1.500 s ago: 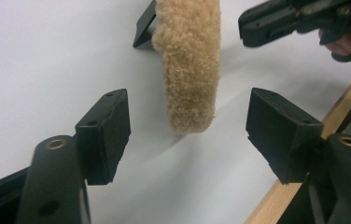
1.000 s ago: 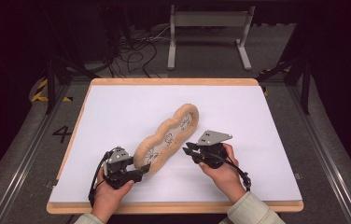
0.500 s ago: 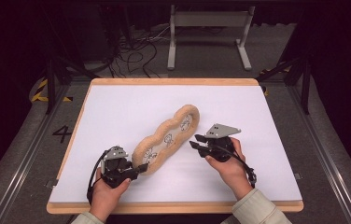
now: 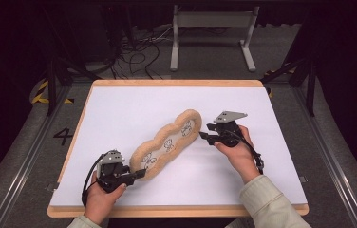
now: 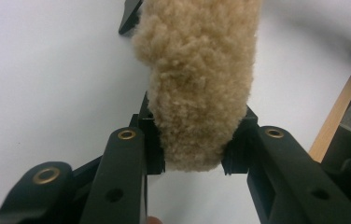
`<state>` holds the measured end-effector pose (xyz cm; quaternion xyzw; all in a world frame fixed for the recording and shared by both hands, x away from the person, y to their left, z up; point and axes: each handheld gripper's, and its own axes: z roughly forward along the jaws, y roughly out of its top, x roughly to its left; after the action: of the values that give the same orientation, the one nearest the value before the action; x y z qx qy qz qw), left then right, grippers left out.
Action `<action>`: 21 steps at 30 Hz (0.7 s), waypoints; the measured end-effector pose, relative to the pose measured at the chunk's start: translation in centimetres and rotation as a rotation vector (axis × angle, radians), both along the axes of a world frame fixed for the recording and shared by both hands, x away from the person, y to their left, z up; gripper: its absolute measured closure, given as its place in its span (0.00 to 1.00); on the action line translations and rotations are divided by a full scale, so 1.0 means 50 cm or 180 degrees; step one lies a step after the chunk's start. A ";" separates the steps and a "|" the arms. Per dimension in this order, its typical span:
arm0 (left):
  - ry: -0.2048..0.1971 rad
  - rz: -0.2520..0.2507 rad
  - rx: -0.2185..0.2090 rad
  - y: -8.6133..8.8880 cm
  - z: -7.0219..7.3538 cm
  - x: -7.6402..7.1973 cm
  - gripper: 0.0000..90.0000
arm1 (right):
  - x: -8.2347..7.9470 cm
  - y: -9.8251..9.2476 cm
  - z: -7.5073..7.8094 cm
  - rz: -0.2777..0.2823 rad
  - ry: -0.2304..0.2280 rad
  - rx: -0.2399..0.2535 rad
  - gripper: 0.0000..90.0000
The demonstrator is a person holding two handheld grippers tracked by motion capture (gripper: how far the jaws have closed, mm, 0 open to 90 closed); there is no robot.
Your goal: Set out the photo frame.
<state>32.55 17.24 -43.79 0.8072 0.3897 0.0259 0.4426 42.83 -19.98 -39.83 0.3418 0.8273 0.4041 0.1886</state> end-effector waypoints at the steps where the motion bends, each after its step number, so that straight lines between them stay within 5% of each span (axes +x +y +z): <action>1: -0.0004 0.0004 0.0008 0.001 0.000 0.000 0.75 | 0.006 -0.001 0.000 0.0001 -0.0031 0.0019 0.60; 13: -0.0013 -0.0001 -0.0001 0.006 -0.002 0.002 0.75 | 0.078 0.012 -0.040 -0.0064 0.0110 -0.0059 0.54; 21: -0.0007 0.0005 -0.0011 0.005 -0.002 0.001 0.75 | 0.105 0.018 -0.053 0.0057 0.0148 0.0108 0.59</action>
<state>32.60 17.48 -43.88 0.8061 0.3898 0.0265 0.4444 48.10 -19.08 -42.46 0.3469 0.8275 0.4116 0.1598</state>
